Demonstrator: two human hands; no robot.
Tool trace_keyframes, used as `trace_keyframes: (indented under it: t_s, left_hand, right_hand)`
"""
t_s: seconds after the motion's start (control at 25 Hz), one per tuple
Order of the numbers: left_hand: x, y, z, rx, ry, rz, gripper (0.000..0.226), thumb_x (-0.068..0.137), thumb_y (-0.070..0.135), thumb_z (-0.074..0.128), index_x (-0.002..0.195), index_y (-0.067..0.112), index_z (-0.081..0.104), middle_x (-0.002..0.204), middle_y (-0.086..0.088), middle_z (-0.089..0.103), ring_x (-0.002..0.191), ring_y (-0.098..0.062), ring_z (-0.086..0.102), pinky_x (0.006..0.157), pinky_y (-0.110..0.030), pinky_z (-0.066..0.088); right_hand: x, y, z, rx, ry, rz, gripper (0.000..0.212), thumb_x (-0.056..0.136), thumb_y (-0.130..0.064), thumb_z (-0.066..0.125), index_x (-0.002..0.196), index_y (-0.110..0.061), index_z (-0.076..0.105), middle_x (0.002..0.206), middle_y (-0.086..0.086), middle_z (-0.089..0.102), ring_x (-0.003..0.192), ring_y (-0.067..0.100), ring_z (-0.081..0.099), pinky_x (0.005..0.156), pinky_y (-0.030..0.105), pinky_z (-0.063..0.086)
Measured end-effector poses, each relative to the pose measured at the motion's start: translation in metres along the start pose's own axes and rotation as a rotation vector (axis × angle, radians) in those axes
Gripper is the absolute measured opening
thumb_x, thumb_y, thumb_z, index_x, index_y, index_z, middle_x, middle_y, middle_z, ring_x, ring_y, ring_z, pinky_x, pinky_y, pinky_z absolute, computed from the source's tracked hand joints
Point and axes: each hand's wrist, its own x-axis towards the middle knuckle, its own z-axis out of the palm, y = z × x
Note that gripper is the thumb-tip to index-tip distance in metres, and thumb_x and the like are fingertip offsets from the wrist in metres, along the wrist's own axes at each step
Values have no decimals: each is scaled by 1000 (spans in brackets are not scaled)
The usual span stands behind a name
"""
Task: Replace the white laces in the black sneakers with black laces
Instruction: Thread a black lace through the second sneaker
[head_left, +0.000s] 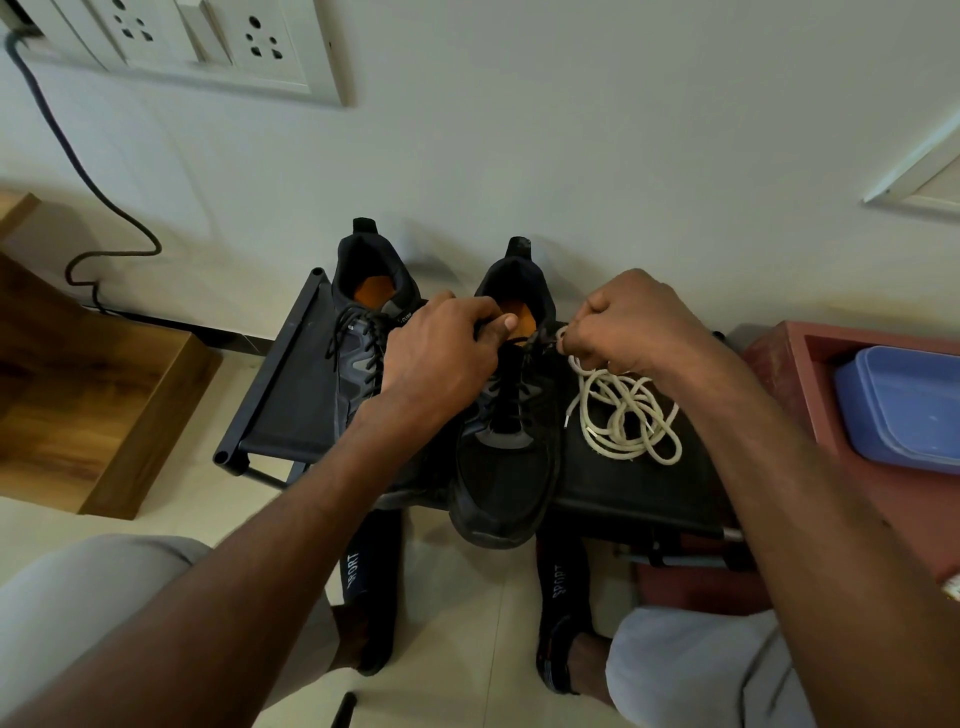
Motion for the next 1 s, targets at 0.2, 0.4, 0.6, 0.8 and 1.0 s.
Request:
trace_keyframes:
  t_s: [0.2,0.4,0.6,0.8,1.0]
  left_hand:
    - [3,0,-2,-27,-23,14,33,105,52,48,101,28,70,89,2,55,81,-20,56,70,-35,43]
    - [9,-1,-6,-103,-30,-7,41,106,50,49,90,21,74,63,0,59,56,-19,54,55,-41,45]
    - [10,-2,-9,-150,-29,-37,37,105,51,52,91,27,77,58,2,58,48,-13,49,52,-32,39]
    - [9,0,-12,-215,-52,-85,35,105,48,53,94,27,78,51,6,53,40,-7,42,50,-28,37]
    - [12,-1,-16,-476,-39,-229,36,105,48,52,94,24,77,59,3,64,50,-7,52,54,-41,47]
  right_hand:
    - [2,11,-16,-184,234,25,25,77,-12,67,102,-10,74,105,10,74,95,30,71,84,39,59]
    - [-5,-2,7,-99,-33,-226,8,86,-23,83,91,-25,78,93,-9,74,90,10,69,77,25,53]
    - [1,-2,5,52,222,-122,8,91,-24,76,84,-25,80,82,-10,77,76,8,72,74,27,55]
    - [2,1,-5,-91,619,-256,23,92,-11,66,114,-19,68,114,-1,67,102,21,62,83,38,53]
    - [-2,-1,14,-256,-57,-170,12,87,-33,84,83,-25,75,86,-4,74,83,17,70,80,35,58]
